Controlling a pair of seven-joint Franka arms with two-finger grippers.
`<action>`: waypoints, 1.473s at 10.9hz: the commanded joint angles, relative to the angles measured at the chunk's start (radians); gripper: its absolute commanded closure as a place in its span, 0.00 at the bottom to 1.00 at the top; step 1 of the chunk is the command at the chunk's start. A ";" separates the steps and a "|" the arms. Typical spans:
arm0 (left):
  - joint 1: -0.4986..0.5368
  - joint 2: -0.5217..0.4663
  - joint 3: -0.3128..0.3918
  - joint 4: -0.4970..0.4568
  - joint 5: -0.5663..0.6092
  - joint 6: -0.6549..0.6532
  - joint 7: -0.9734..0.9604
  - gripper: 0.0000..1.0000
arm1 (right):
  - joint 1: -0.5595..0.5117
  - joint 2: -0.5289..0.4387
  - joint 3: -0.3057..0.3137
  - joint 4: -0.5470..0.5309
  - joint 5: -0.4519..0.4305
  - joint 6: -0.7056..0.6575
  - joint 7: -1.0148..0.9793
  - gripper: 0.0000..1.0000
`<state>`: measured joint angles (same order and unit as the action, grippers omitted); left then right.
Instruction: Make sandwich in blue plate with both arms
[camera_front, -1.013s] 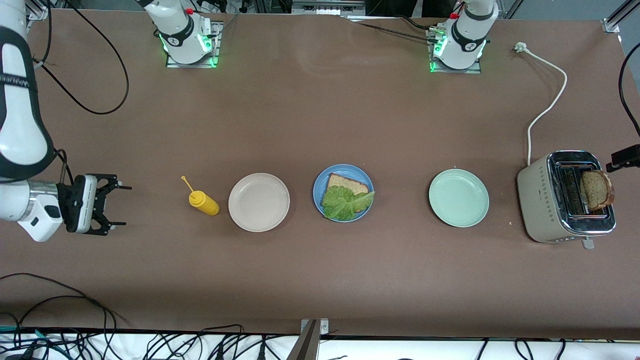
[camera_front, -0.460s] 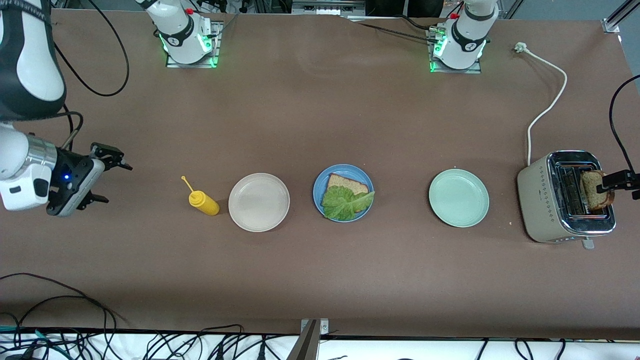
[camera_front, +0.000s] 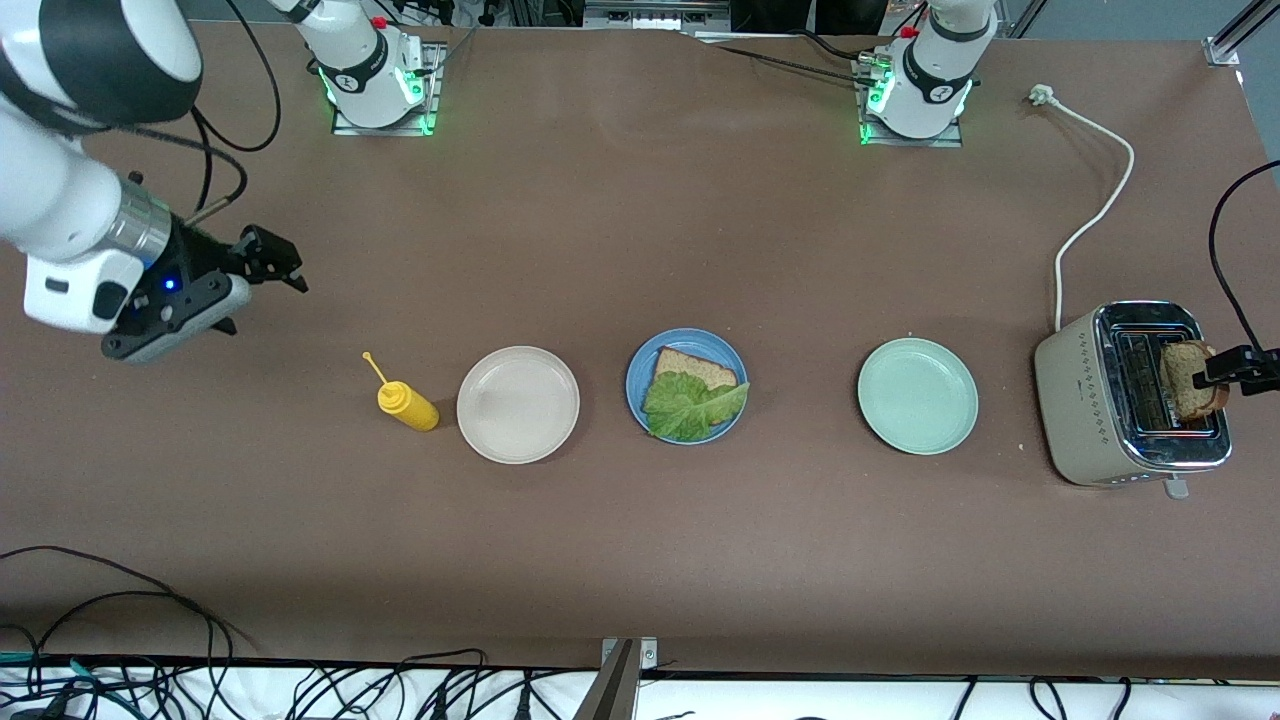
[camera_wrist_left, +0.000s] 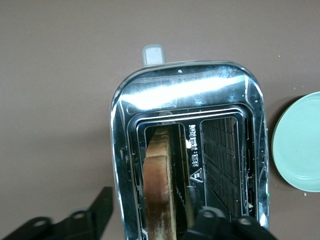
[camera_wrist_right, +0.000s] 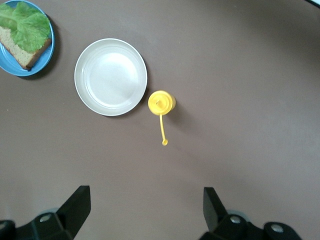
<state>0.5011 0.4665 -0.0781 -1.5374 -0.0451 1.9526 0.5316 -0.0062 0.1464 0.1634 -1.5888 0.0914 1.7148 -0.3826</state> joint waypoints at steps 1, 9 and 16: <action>0.005 0.017 -0.008 0.031 -0.024 -0.041 -0.041 0.77 | 0.188 -0.165 -0.209 -0.155 -0.016 0.003 0.108 0.00; 0.002 -0.037 -0.009 0.043 -0.010 -0.119 -0.094 1.00 | 0.184 -0.169 -0.332 -0.166 -0.087 0.078 0.266 0.00; -0.099 -0.103 -0.042 0.178 0.100 -0.316 -0.091 1.00 | 0.100 -0.176 -0.220 -0.143 -0.091 0.088 0.333 0.00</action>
<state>0.4737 0.3896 -0.1112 -1.3737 -0.0011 1.6736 0.4447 0.1177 -0.0093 -0.0760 -1.7316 0.0183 1.7997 -0.0670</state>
